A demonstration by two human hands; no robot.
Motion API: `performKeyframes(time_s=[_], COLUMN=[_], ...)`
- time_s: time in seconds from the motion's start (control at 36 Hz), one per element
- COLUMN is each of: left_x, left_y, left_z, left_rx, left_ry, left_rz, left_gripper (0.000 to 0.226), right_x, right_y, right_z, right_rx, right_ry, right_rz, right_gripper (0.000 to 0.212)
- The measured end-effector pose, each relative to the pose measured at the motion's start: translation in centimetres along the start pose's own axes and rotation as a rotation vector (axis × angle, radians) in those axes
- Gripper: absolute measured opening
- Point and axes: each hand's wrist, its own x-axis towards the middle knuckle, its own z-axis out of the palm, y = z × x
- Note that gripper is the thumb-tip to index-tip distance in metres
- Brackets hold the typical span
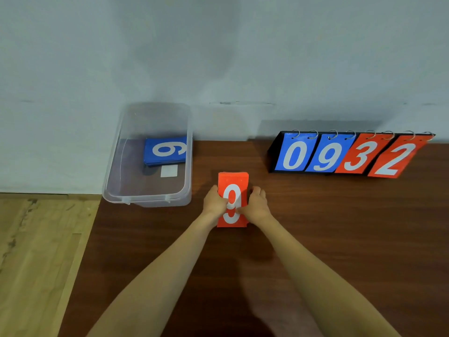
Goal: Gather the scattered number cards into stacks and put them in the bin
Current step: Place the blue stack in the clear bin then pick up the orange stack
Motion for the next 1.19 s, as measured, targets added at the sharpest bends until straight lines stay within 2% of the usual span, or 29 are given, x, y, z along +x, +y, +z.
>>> performKeyframes(time_s=[0.08,0.19,0.28,0.33,0.47,0.67,0.72,0.81,0.89,1.0,1.08,1.19], left_x=[-0.4,-1.4,-1.9,-2.1,-2.5,-3.1,-3.6,-4.2,-4.7,-5.5,-5.5,-4.9], left_y=[0.0,0.2,0.7,0.8,0.4,1.4,2.3,4.2,6.5,8.5,8.4,6.9], left_z=[-0.1,-0.7,-1.0,-1.0,-0.6,-1.0,-1.4,-2.3,-3.9,-7.2,-10.4,-14.9], left_rx=[-0.030,-0.151,-0.139,-0.095,-0.029,-0.031,-0.051,-0.093,-0.141,-0.207,-0.187,-0.186], left_ry=[-0.018,0.004,0.037,0.074,0.133,0.157,0.165,0.195,0.262,0.357,0.448,0.443], left_rz=[0.088,0.307,0.404,0.447,0.453,0.447,0.476,0.521,0.567,0.595,0.564,0.481], left_gripper=[0.048,0.046,0.040,0.037,0.049,0.031,0.031,0.033,0.033,0.034,0.037,0.035], right_x=[-0.2,-1.4,-1.7,-1.8,-2.5,-2.9,-3.3,-4.1,-4.5,-4.8,-4.8,-5.0], right_y=[0.0,-0.4,-0.8,-0.8,-1.1,-1.5,-2.0,-3.8,-6.8,-12.1,-16.3,-20.9], right_z=[-0.6,-1.8,-2.1,-2.0,-1.5,-1.9,-2.7,-4.7,-7.1,-9.1,-8.7,-6.6], right_rx=[0.075,0.309,0.313,0.278,0.212,0.287,0.337,0.350,0.251,-0.007,-0.214,-0.378], right_ry=[-0.004,0.090,0.172,0.196,0.180,0.190,0.219,0.254,0.287,0.320,0.320,0.227], right_rz=[-0.032,-0.243,-0.362,-0.418,-0.457,-0.369,-0.416,-0.579,-0.719,-0.869,-0.905,-0.956], right_gripper=[0.070,0.039,0.026,0.027,0.040,0.027,0.028,0.030,0.029,0.032,0.035,0.038])
